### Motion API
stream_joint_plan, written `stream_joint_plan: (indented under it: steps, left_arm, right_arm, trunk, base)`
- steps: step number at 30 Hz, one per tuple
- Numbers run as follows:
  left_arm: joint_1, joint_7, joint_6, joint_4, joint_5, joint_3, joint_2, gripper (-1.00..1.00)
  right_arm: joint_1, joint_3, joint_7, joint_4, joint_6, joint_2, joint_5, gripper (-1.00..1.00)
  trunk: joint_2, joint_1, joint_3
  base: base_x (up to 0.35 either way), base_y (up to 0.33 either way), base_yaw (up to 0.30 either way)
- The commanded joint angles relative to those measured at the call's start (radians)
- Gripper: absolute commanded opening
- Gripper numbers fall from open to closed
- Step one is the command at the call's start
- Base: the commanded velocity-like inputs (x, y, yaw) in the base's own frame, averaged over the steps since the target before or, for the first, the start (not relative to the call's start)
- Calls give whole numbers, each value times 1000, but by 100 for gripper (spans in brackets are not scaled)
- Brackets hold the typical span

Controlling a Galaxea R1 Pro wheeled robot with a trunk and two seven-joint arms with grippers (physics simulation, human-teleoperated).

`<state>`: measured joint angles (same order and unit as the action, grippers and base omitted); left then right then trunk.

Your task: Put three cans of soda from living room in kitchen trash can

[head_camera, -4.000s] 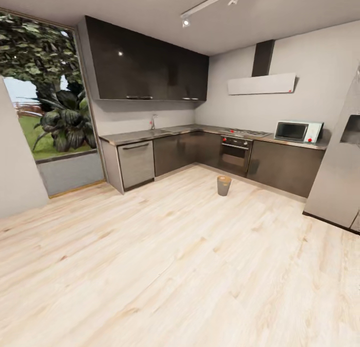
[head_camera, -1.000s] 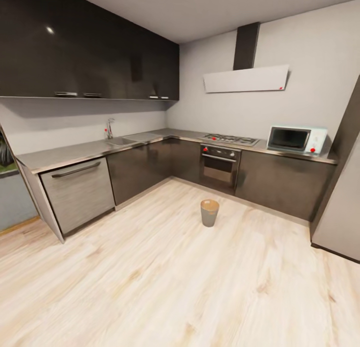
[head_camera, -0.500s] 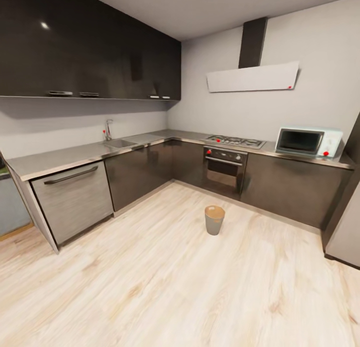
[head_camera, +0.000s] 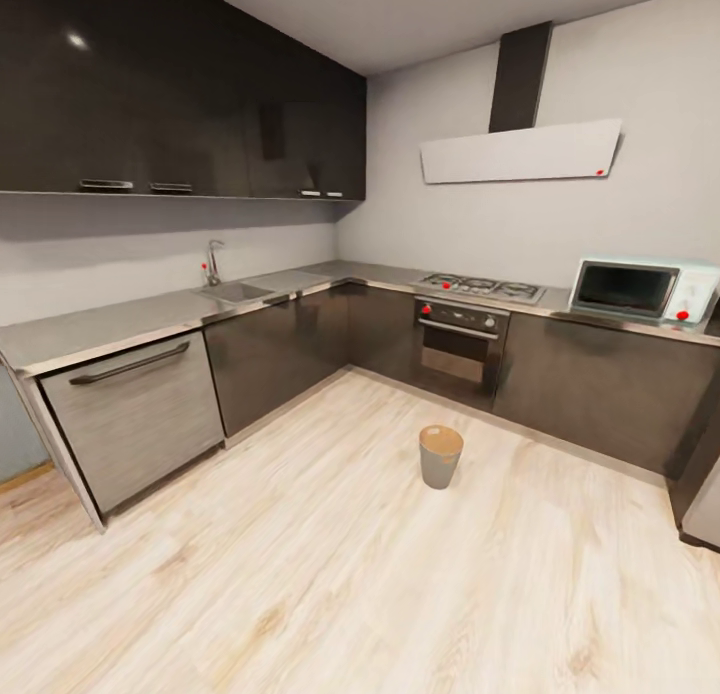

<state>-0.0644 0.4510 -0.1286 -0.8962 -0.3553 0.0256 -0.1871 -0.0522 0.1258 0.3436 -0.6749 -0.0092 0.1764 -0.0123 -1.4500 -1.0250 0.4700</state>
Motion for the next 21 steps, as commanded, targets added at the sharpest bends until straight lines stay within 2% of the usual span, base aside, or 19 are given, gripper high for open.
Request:
stream_joint_plan:
  steps: [1, 21]
  left_arm:
    - [0, 0, 0, 0, 0, 0, 0, 100]
    - [0, 0, 1, 0, 0, -1, 0, 100]
  right_arm:
    - [0, 0, 0, 0, 0, 0, 0, 100]
    - [0, 2, 2, 0, 0, 0, 1, 100]
  trunk:
    - [0, 0, 0]
    - [0, 0, 0]
  base:
    - [346, 91, 0]
    - [346, 91, 0]
